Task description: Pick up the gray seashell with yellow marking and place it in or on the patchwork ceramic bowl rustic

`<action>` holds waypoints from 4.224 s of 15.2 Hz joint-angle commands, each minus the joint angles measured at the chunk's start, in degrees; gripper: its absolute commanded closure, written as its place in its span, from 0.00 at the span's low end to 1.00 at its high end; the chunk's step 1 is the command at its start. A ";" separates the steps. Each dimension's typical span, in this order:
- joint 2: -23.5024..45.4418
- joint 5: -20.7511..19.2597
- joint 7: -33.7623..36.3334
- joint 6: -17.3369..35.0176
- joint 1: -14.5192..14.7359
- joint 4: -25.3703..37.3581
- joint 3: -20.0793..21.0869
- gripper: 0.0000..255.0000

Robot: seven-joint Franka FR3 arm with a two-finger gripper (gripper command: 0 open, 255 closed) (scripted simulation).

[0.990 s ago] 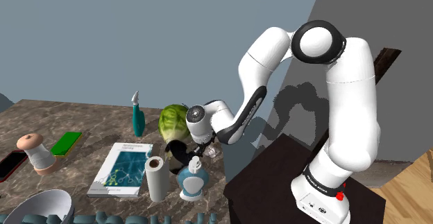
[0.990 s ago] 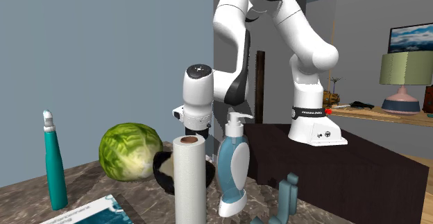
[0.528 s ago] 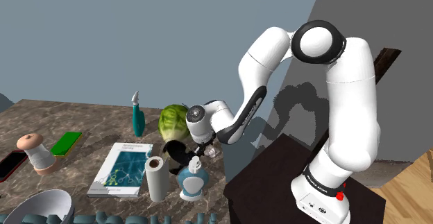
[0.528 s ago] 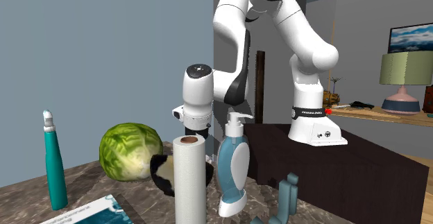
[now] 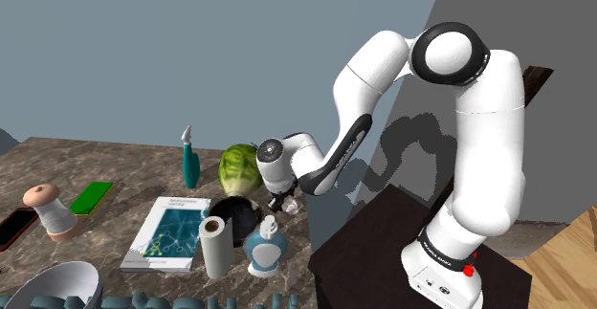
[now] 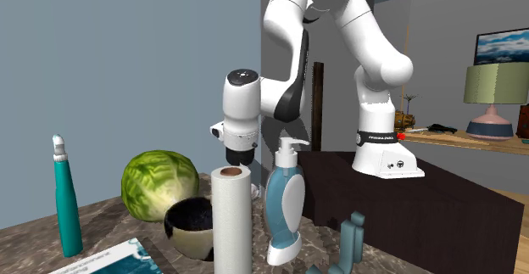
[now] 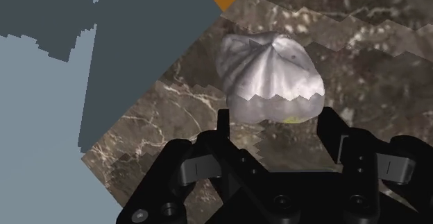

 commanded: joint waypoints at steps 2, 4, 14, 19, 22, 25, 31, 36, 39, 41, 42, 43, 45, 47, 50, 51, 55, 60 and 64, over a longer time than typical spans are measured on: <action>-2.44 2.13 -1.74 -0.71 -0.84 -1.00 1.22 1.00; -4.05 3.64 -3.04 -1.24 -1.41 -1.52 2.03 1.00; 0.26 8.76 -2.15 -3.49 -0.85 -0.77 3.06 0.00; 3.11 5.52 -0.21 -1.47 -0.24 -0.45 0.86 0.00; 3.11 5.52 -0.21 -1.47 -0.24 -0.45 0.86 0.00; 3.11 5.52 -0.21 -1.47 -0.24 -0.45 0.86 0.00; 3.09 5.54 -0.23 -1.49 -0.25 -0.46 0.87 1.00; 3.11 5.51 -0.21 -1.47 -0.24 -0.45 0.86 1.00; 0.66 7.52 -1.85 -2.39 -1.20 -1.40 2.19 1.00; -0.98 8.91 -2.98 -3.01 -1.83 -1.97 3.08 1.00; -1.80 9.62 -3.56 -3.33 -2.14 -2.24 3.52 1.00; -2.62 10.35 -4.15 -3.66 -2.45 -2.49 3.96 1.00; -4.26 11.82 -5.36 -4.31 -3.07 -2.96 4.84 1.00; -5.90 13.34 -6.60 -4.99 -3.66 -3.39 5.70 1.00; -8.37 15.67 -8.52 -6.04 -4.52 -3.92 6.95 1.00; -9.19 16.46 -9.17 -6.40 -4.80 -4.08 7.36 1.00; -12.48 19.67 -11.85 -7.91 -5.81 -4.55 8.87 1.00; -16.56 23.73 -15.29 -9.97 -6.85 -4.83 10.46 1.00; -19.75 26.91 -18.06 -11.79 -7.47 -4.79 11.44 1.00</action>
